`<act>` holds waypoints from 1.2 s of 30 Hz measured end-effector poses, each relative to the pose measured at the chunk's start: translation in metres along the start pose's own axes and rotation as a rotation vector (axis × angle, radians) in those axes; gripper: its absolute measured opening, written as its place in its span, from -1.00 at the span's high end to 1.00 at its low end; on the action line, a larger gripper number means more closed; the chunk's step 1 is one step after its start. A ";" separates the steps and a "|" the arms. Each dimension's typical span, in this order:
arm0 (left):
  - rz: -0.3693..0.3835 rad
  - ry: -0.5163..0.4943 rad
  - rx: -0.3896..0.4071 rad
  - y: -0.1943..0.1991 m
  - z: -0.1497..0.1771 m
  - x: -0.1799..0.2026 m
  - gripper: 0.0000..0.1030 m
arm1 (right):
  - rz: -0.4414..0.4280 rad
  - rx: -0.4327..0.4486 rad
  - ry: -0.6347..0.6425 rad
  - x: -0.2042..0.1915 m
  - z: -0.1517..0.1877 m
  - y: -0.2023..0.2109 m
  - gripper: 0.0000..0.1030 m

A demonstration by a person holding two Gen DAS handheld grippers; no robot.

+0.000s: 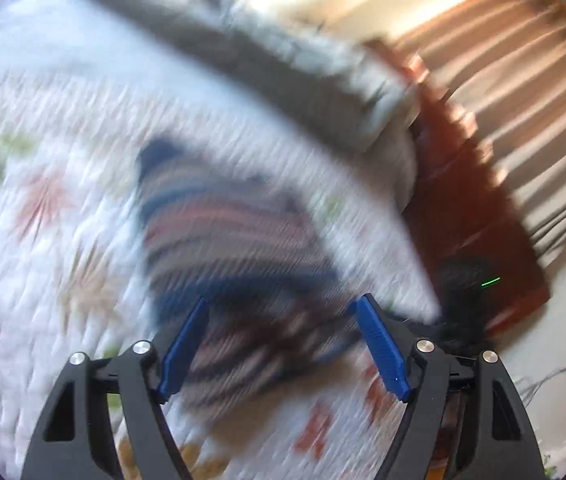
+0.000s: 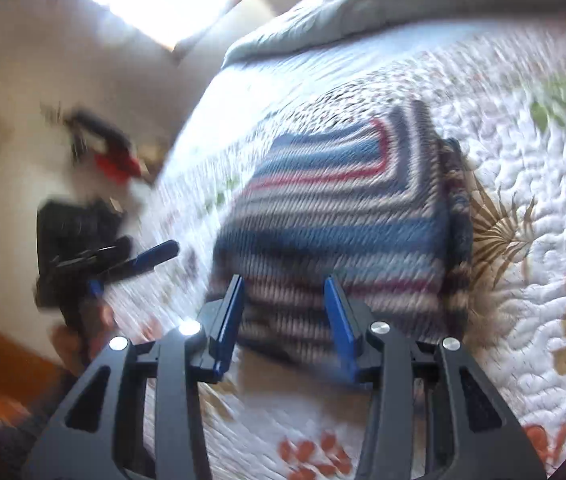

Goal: Fold small clothes

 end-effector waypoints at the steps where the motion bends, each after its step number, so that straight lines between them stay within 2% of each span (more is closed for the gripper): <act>1: 0.039 -0.011 0.011 -0.004 -0.009 0.007 -0.50 | -0.023 -0.006 -0.063 0.014 -0.003 -0.001 0.19; 2: 0.069 -0.009 0.005 -0.012 -0.015 0.012 -0.50 | -0.032 -0.006 -0.105 0.024 -0.001 -0.003 0.19; 3: 0.088 -0.003 -0.033 -0.026 -0.017 0.014 -0.49 | -0.052 -0.010 -0.165 0.038 0.003 -0.003 0.24; 4: 0.093 0.007 -0.084 -0.042 -0.015 0.011 -0.43 | -0.069 -0.012 -0.201 0.047 0.008 -0.001 0.37; 5: 0.078 0.034 -0.166 -0.067 -0.008 0.001 -0.38 | -0.084 -0.009 -0.225 0.056 0.013 0.002 0.56; 6: 0.088 0.062 -0.223 -0.083 -0.001 -0.009 -0.17 | -0.089 -0.007 -0.249 0.068 0.020 0.005 0.70; 7: 0.098 0.092 -0.256 -0.095 0.005 -0.020 0.00 | -0.089 -0.004 -0.271 0.079 0.026 0.009 1.00; 9: 0.127 0.173 -0.285 -0.105 0.009 -0.042 0.88 | -0.143 0.005 -0.325 0.099 0.035 0.014 1.00; 10: 0.141 0.216 -0.303 -0.110 0.010 -0.051 0.94 | -0.160 0.005 -0.330 0.100 0.037 0.016 1.00; 11: 0.191 0.264 -0.321 -0.113 0.012 -0.059 0.94 | -0.157 -0.003 -0.324 0.098 0.037 0.017 1.00; 13: 0.185 0.246 -0.316 -0.107 0.008 -0.057 0.96 | -0.135 -0.013 -0.304 0.091 0.032 0.020 1.00; 14: 0.181 0.225 -0.302 -0.101 0.008 -0.052 0.85 | -0.136 -0.015 -0.296 0.086 0.030 0.023 0.94; 16: 0.226 0.200 -0.263 -0.080 -0.001 -0.039 -0.13 | -0.128 -0.016 -0.290 0.079 0.023 0.027 0.88; 18: 0.224 0.145 -0.208 -0.065 -0.006 -0.026 -0.37 | -0.149 0.004 -0.263 0.065 0.020 0.034 0.53; 19: 0.238 0.110 -0.205 -0.061 -0.004 -0.019 -0.37 | -0.145 -0.002 -0.247 0.062 0.019 0.038 0.39; 21: 0.260 0.078 -0.243 -0.063 0.003 -0.009 -0.37 | -0.097 -0.022 -0.241 0.069 0.028 0.037 0.54; 22: 0.246 0.072 -0.257 -0.068 0.005 -0.008 -0.37 | -0.066 -0.028 -0.253 0.079 0.032 0.038 0.96; 23: 0.233 0.072 -0.278 -0.074 0.008 -0.009 -0.37 | -0.026 -0.034 -0.257 0.089 0.037 0.040 1.00; 24: 0.239 0.099 -0.300 -0.081 0.012 -0.013 -0.37 | -0.030 -0.030 -0.274 0.098 0.043 0.045 1.00; 25: 0.257 0.118 -0.319 -0.084 0.017 -0.016 -0.37 | -0.039 -0.026 -0.296 0.100 0.046 0.047 1.00; 27: 0.272 0.103 -0.320 -0.082 0.025 -0.017 -0.37 | -0.004 -0.034 -0.278 0.093 0.042 0.056 1.00; 28: 0.277 0.107 -0.322 -0.083 0.029 -0.019 -0.37 | -0.002 -0.028 -0.266 0.086 0.037 0.062 0.95; 30: 0.287 0.119 -0.322 -0.083 0.031 -0.024 -0.37 | -0.004 0.025 -0.212 0.068 0.007 0.072 0.68; 31: 0.297 0.119 -0.320 -0.083 0.032 -0.027 -0.37 | 0.010 0.050 -0.185 0.063 -0.011 0.072 0.35; 32: 0.305 0.125 -0.317 -0.083 0.033 -0.027 -0.37 | 0.024 0.062 -0.169 0.060 -0.027 0.068 0.15; 34: 0.317 0.135 -0.305 -0.081 0.034 -0.027 -0.40 | 0.052 0.049 -0.159 0.062 -0.063 0.045 0.07; 36: 0.319 0.130 -0.298 -0.077 0.037 -0.028 -0.42 | 0.129 0.051 -0.157 0.075 -0.090 0.026 -0.02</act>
Point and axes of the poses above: each gripper's, at about its wrist camera, not at the fingertips, and y roughly against the way its jaws point, x to its right, z to its underside, the point moved 6 cm from there along -y, roughly the way its jaws point, and after that the axes turned 14 degrees about -z, right-handed, at the moved point
